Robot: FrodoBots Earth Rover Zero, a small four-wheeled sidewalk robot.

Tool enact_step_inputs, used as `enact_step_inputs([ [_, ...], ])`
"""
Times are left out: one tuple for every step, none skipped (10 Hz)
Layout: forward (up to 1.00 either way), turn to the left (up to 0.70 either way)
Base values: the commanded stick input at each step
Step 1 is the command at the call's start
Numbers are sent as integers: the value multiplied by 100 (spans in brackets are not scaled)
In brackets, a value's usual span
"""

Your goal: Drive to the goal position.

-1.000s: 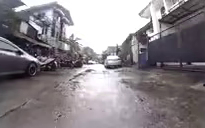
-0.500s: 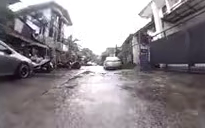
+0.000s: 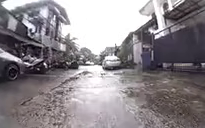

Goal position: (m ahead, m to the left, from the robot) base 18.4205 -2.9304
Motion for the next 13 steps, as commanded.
enact_step_inputs([
  [100,27],
  [100,27],
  [100,27],
  [100,5],
  [100,0],
  [100,0],
  [100,0],
  [100,0],
  [100,0],
  [100,0],
  [100,0],
  [100,0],
  [100,0],
])
